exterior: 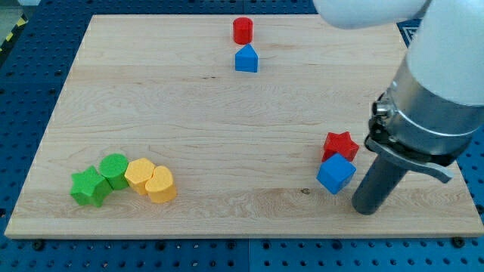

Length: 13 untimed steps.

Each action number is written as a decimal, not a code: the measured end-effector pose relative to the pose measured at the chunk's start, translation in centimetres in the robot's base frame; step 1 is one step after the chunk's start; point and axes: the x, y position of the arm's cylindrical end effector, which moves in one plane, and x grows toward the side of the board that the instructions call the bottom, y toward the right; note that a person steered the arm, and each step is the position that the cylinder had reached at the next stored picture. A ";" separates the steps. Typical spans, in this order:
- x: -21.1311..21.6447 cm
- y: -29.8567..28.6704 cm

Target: Separate the blue cube and red star

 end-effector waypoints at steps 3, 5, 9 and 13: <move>-5.4 -5.4; -10.0 -8.3; -7.6 -3.5; -10.7 -6.7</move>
